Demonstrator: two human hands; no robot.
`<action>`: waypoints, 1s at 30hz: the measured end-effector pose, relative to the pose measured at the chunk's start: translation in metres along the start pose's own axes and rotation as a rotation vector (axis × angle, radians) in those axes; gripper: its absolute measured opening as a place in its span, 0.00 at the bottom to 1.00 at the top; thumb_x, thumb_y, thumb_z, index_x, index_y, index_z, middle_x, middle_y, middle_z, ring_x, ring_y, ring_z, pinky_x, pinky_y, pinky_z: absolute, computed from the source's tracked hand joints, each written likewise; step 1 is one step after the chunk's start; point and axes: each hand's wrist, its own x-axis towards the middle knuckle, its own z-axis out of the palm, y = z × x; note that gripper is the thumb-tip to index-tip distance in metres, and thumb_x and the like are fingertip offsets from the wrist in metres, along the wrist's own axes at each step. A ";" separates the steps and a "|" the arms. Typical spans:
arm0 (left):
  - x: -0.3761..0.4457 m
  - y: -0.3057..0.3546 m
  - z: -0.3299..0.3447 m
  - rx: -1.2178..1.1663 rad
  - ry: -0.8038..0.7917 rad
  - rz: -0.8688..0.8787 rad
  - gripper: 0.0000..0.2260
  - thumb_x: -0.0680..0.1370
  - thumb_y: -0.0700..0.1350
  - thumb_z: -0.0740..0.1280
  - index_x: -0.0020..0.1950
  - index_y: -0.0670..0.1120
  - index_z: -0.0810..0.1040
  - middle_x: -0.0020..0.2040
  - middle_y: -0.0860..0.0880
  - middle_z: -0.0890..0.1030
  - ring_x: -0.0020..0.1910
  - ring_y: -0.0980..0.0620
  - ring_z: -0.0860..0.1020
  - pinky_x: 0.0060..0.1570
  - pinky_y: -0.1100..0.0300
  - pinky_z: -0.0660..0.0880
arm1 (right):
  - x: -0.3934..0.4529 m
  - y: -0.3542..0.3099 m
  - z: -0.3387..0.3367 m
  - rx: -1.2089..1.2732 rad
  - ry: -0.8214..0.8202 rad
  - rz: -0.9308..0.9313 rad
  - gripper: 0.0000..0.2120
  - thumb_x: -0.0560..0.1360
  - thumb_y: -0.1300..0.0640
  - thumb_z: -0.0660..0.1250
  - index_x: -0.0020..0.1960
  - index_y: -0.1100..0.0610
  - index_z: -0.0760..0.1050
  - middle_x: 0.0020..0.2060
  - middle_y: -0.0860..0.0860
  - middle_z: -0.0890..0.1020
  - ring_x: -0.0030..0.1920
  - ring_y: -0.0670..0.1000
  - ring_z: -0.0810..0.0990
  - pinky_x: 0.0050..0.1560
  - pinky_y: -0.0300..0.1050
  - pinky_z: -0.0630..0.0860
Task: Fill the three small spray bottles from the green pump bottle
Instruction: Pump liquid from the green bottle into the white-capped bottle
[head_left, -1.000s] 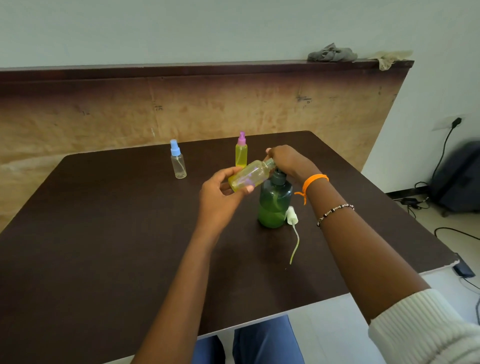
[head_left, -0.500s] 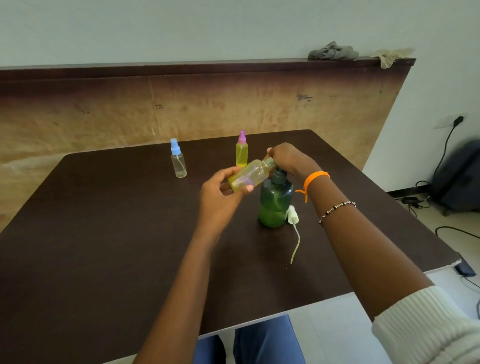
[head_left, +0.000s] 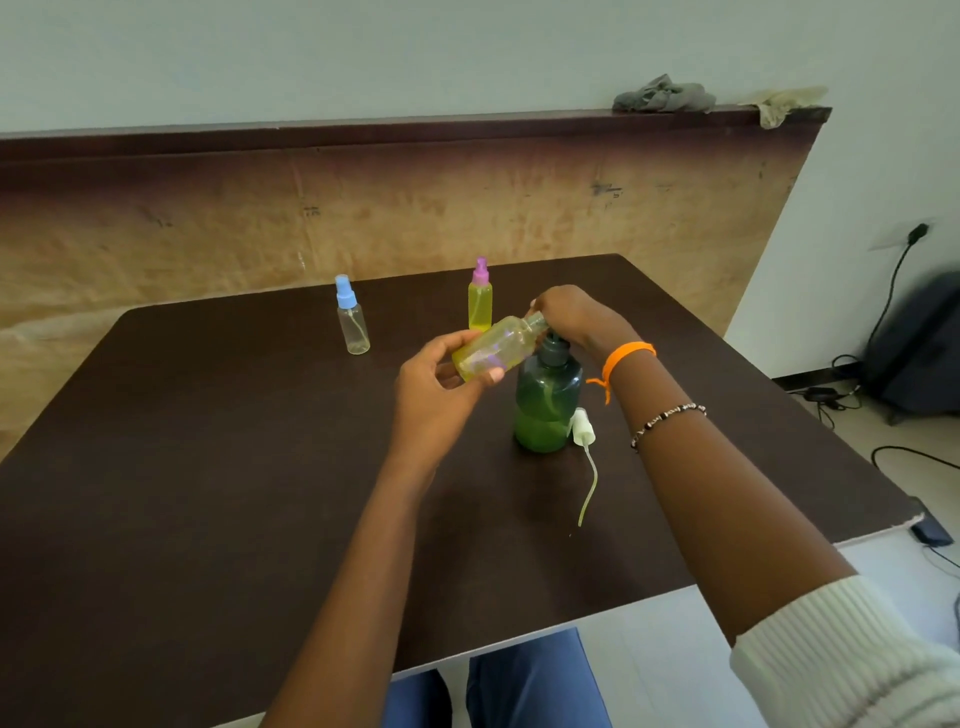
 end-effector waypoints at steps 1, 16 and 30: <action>0.000 0.001 0.000 -0.002 -0.002 0.002 0.17 0.70 0.38 0.74 0.58 0.49 0.79 0.52 0.52 0.83 0.48 0.61 0.80 0.43 0.72 0.73 | -0.001 -0.001 -0.001 0.003 -0.006 0.006 0.14 0.78 0.68 0.53 0.54 0.72 0.77 0.49 0.65 0.80 0.46 0.58 0.76 0.46 0.44 0.73; -0.001 0.001 0.001 0.011 0.001 0.001 0.16 0.70 0.40 0.74 0.55 0.52 0.78 0.49 0.56 0.82 0.45 0.65 0.79 0.42 0.73 0.73 | -0.006 -0.004 -0.001 -0.027 0.018 0.002 0.15 0.79 0.67 0.53 0.55 0.70 0.76 0.52 0.64 0.80 0.48 0.59 0.77 0.45 0.45 0.70; -0.004 -0.002 0.001 -0.012 0.002 -0.021 0.15 0.71 0.40 0.74 0.55 0.51 0.79 0.49 0.55 0.83 0.44 0.64 0.79 0.43 0.72 0.73 | -0.007 0.003 0.004 0.323 0.079 0.024 0.17 0.80 0.64 0.53 0.33 0.54 0.64 0.33 0.50 0.69 0.33 0.47 0.69 0.49 0.47 0.73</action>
